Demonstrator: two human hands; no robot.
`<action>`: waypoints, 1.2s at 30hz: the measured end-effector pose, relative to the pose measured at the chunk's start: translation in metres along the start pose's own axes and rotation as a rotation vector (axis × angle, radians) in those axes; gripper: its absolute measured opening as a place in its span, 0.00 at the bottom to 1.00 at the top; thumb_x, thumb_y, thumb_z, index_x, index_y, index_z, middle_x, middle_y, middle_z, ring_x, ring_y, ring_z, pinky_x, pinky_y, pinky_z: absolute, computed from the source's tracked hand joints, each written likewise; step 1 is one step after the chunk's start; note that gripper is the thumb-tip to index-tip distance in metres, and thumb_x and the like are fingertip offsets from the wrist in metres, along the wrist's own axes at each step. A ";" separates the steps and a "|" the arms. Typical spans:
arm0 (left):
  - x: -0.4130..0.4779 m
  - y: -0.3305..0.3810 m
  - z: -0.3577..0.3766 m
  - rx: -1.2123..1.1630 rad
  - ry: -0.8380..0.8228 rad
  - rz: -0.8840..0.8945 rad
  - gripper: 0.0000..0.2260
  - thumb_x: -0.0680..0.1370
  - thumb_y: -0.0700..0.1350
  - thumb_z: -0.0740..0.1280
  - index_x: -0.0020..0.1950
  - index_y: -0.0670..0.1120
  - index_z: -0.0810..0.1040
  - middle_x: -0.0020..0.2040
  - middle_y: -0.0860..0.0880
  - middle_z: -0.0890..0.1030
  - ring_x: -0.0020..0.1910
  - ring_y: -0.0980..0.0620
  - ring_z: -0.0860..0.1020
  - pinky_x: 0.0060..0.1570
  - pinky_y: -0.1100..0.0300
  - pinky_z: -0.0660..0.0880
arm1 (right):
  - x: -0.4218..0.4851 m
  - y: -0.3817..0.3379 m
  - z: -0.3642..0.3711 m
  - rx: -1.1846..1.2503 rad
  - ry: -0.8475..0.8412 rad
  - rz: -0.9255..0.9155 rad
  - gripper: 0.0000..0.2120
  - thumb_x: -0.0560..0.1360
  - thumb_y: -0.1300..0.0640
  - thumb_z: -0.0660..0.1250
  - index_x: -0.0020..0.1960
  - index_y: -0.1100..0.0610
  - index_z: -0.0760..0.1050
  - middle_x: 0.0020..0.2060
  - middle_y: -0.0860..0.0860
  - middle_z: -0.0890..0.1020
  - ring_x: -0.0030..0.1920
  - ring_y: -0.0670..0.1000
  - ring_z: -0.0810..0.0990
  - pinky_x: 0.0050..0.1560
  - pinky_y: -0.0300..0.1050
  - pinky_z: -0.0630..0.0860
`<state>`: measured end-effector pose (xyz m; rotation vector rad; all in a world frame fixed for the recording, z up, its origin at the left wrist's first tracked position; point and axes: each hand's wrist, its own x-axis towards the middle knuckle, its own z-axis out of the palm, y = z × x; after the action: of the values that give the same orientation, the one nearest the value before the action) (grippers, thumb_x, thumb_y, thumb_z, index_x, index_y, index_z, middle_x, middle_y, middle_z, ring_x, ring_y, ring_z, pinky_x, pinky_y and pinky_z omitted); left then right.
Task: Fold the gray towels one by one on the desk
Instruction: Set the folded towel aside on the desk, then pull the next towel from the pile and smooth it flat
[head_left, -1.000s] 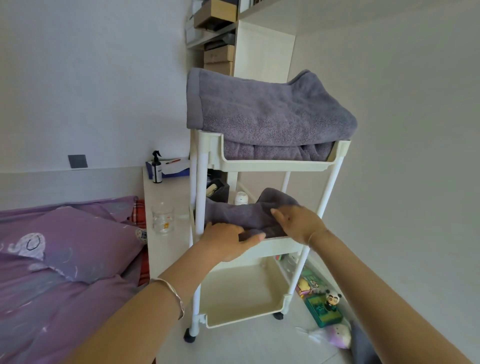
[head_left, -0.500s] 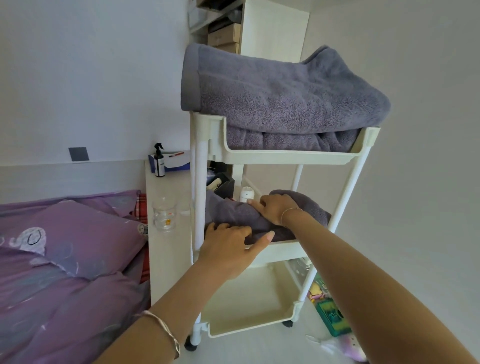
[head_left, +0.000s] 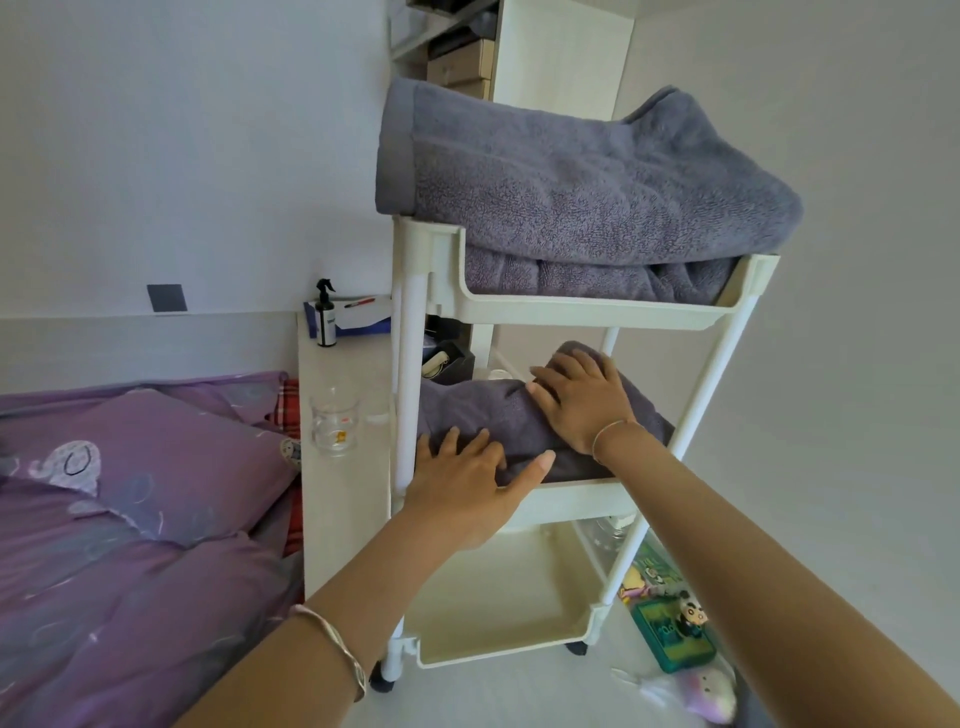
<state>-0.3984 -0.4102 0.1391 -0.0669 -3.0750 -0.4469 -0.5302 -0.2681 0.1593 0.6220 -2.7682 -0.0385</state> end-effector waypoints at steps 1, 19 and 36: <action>0.000 0.000 -0.001 -0.007 -0.013 -0.004 0.29 0.76 0.67 0.42 0.61 0.51 0.70 0.74 0.52 0.63 0.76 0.45 0.54 0.72 0.43 0.47 | -0.002 0.003 -0.002 -0.008 -0.097 -0.019 0.24 0.81 0.41 0.43 0.74 0.44 0.59 0.76 0.49 0.57 0.76 0.54 0.50 0.74 0.55 0.41; -0.011 0.019 -0.014 0.248 -0.084 0.084 0.23 0.83 0.52 0.49 0.76 0.60 0.44 0.77 0.48 0.55 0.75 0.39 0.53 0.71 0.43 0.52 | -0.083 0.006 -0.011 -0.072 -0.216 0.235 0.27 0.80 0.40 0.41 0.76 0.47 0.55 0.77 0.57 0.53 0.77 0.56 0.48 0.75 0.51 0.44; -0.008 0.002 0.012 0.267 0.194 0.075 0.26 0.80 0.62 0.45 0.70 0.49 0.66 0.69 0.46 0.71 0.69 0.42 0.66 0.70 0.46 0.57 | -0.164 0.012 -0.001 0.330 0.011 0.071 0.28 0.78 0.39 0.45 0.75 0.49 0.59 0.75 0.47 0.60 0.75 0.48 0.56 0.73 0.42 0.46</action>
<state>-0.3906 -0.4046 0.1275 -0.1225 -2.8977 -0.0340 -0.3937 -0.1880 0.1144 0.5981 -2.8050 0.4426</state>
